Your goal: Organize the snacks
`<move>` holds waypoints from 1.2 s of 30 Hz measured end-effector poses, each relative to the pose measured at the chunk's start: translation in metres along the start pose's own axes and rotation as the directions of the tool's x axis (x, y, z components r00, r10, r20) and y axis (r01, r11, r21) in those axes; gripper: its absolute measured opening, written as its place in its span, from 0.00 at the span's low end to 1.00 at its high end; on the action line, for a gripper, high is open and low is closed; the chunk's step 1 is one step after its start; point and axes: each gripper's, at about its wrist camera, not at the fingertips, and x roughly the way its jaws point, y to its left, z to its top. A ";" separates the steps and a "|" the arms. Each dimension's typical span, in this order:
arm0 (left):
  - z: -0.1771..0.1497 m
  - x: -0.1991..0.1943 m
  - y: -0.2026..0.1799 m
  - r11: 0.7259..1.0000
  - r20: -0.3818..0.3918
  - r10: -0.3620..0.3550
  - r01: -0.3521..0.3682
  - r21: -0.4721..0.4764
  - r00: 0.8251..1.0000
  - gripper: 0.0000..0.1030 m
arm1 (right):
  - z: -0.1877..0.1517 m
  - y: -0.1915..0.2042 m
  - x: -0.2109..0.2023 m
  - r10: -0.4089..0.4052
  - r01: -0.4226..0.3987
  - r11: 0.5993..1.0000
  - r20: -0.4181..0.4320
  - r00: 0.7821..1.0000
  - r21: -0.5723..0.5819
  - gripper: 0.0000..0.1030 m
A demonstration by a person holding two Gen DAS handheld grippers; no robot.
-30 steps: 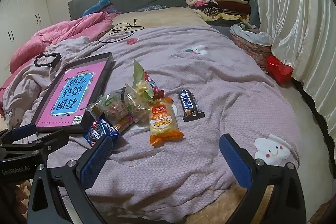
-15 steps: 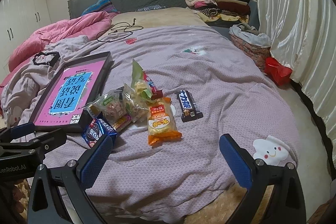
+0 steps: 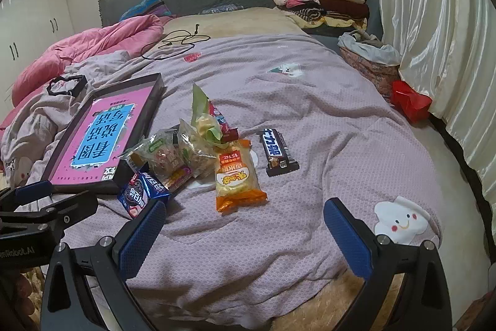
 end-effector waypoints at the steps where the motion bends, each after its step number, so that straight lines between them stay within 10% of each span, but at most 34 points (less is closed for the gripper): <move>1: 0.000 0.000 0.000 1.000 -0.001 -0.001 0.001 0.002 1.000 1.00 | 0.000 -0.001 0.001 0.001 -0.001 1.000 0.000 1.000 0.001 1.00; 16: -0.002 0.020 -0.004 0.999 -0.058 -0.031 0.033 0.023 0.998 1.00 | -0.003 -0.015 0.019 0.033 -0.032 0.999 -0.051 0.998 0.017 1.00; 27: 0.000 0.034 -0.034 0.972 -0.027 -0.075 0.079 0.223 0.997 0.90 | 0.014 -0.022 0.051 0.108 -0.112 0.993 -0.134 0.985 -0.028 0.99; 36: 0.010 0.064 -0.039 0.958 -0.052 -0.011 0.025 0.286 0.999 0.90 | 0.028 -0.003 0.082 0.108 -0.137 0.980 -0.190 0.976 -0.145 0.76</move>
